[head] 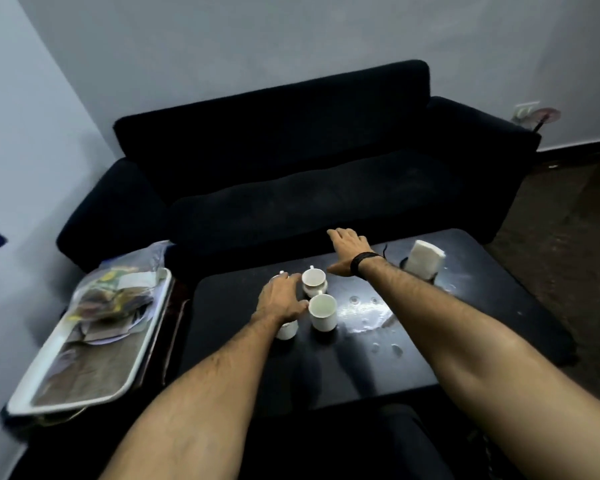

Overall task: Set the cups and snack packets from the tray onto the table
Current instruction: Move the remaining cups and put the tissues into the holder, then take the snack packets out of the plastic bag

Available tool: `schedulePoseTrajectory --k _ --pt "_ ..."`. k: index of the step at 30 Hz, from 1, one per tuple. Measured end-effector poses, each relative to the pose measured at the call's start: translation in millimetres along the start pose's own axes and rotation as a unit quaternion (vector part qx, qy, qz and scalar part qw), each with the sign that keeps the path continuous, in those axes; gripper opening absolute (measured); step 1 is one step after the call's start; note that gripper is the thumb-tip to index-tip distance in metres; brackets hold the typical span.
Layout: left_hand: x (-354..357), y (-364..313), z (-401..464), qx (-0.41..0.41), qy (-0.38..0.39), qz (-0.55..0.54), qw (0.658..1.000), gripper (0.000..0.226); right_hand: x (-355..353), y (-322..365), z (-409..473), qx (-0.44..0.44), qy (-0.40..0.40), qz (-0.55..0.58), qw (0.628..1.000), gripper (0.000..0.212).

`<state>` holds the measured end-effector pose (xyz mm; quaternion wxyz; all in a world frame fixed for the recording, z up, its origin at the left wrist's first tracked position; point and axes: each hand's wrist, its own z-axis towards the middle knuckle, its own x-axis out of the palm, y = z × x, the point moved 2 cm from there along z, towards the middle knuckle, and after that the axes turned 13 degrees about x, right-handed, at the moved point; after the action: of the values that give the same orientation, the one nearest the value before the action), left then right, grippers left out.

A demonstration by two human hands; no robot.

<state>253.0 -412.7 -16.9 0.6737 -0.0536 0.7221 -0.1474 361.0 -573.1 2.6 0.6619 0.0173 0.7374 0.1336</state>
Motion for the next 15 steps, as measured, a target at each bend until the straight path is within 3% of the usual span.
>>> schedulePoseTrajectory --k 15 --pt "-68 190 -155 -0.174 -0.062 0.007 0.983 0.078 39 270 -49 -0.179 0.055 -0.061 0.980 0.090"
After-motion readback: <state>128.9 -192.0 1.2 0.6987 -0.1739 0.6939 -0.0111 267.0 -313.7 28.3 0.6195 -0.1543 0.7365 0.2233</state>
